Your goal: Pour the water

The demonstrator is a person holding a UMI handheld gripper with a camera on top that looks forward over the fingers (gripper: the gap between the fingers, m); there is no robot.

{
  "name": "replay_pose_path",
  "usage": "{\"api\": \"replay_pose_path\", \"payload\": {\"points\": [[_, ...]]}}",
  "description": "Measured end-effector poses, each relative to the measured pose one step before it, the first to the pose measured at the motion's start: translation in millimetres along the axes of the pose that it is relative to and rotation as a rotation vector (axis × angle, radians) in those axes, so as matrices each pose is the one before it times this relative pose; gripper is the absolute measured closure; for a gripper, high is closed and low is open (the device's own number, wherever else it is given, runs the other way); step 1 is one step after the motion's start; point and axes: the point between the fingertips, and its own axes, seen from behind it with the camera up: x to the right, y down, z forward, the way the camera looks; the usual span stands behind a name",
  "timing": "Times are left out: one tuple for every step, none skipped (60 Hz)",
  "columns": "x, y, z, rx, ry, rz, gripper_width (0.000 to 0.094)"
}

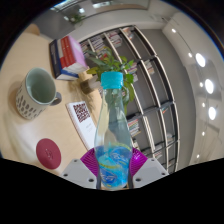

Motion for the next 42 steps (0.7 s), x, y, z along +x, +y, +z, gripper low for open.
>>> {"api": "replay_pose_path", "payload": {"points": [[0.06,-3.9,-0.63,-0.00225,0.0036,-0.0554,0.0579],[-0.04,-4.47,-0.73,0.00291,0.00272,-0.0492,0.0577],[0.03,-5.11,-0.98,0.00717,0.00307,-0.0424,0.0577],[-0.99,-3.07,3.36,0.00853,0.00338,-0.0405,0.0578],[-0.23,-4.28,-1.46,0.00165,0.00122,-0.0421,0.058],[-0.8,-3.37,-0.48,0.0015,-0.00069,-0.0443,0.0578],[-0.72,-3.67,-1.01,0.00394,-0.00155,-0.0426,0.0578],[-0.74,-3.45,-0.59,0.00383,-0.00164,-0.0418,0.058],[-0.64,-2.16,-0.63,0.00027,-0.00136,-0.0424,0.0577],[-2.12,-1.67,3.03,0.00419,0.00165,-0.0406,0.0576],[1.04,-3.81,-1.7,0.00314,-0.00008,-0.0378,0.0579],[0.62,-3.47,-1.07,0.00551,0.00213,-0.0304,0.0575],[0.56,-2.63,-0.49,0.00299,0.00224,-0.0281,0.0575],[0.47,-2.08,-0.28,0.00126,0.00131,-0.0304,0.0578],[0.28,-2.07,-0.24,0.00073,0.00096,-0.0318,0.0576],[0.45,-1.49,0.3,-0.0008,0.00218,-0.0309,0.0577],[-1.04,-1.94,3.83,0.00024,0.00438,-0.0289,0.0576],[1.29,-0.45,-1.57,-0.00424,0.00056,-0.0304,0.0574],[0.11,-0.63,0.14,-0.00424,0.00086,-0.0296,0.0574],[-0.21,-1.03,0.59,-0.0029,0.00024,-0.0282,0.0573],[-0.21,-1.45,0.37,-0.00092,-0.00087,-0.0269,0.0572],[-0.5,-1.59,0.6,-0.0003,-0.00212,-0.0267,0.0575],[-0.36,-1.26,0.48,-0.00108,-0.00158,-0.0271,0.0576],[-0.56,-0.94,2.66,-0.0004,0.00349,-0.0244,0.0577],[1.54,-0.91,-0.64,-0.00137,0.00272,-0.0235,0.0576],[1.43,-1.15,-0.03,-0.00143,0.0055,-0.0229,0.0576],[1.2,-1.26,0.28,-0.00056,0.00516,-0.024,0.0576],[1.37,-0.85,0.1,-0.00141,0.00509,-0.0239,0.0577],[1.39,-0.9,0.18,-0.00149,0.00606,-0.0213,0.0576],[1.71,-1.14,0.23,-0.00083,0.00713,-0.0175,0.0576],[1.27,-1.56,1.1,-0.00075,0.00738,-0.0144,0.0575],[1.53,-0.53,-0.05,-0.00185,0.00629,-0.0128,0.0575],[1.37,0.01,0.56,-0.00169,0.00185,-0.0138,0.0576],[1.62,-0.27,0.16,-0.00313,0.00551,-0.0123,0.0575],[1.81,-0.57,-0.11,-0.00139,0.00511,-0.0087,0.0576],[1.66,-1.25,-0.09,0.00106,0.00486,-0.0038,0.0577],[1.3,-0.82,-0.04,0.00082,0.00347,-0.001,0.0577],[0.93,-0.48,-0.25,-0.00042,0.00208,-0.0013,0.0576],[1.03,-0.43,-0.12,-0.00025,0.00176,-0.0022,0.0576],[1.25,-0.05,-0.46,-0.00185,0.00172,-0.0031,0.0576],[0.07,-0.13,0.3,0.0017,-0.00303,0.0038,0.0577],[0.53,0.17,-0.43,-0.00112,-0.00104,0.0054,0.0576]]}}
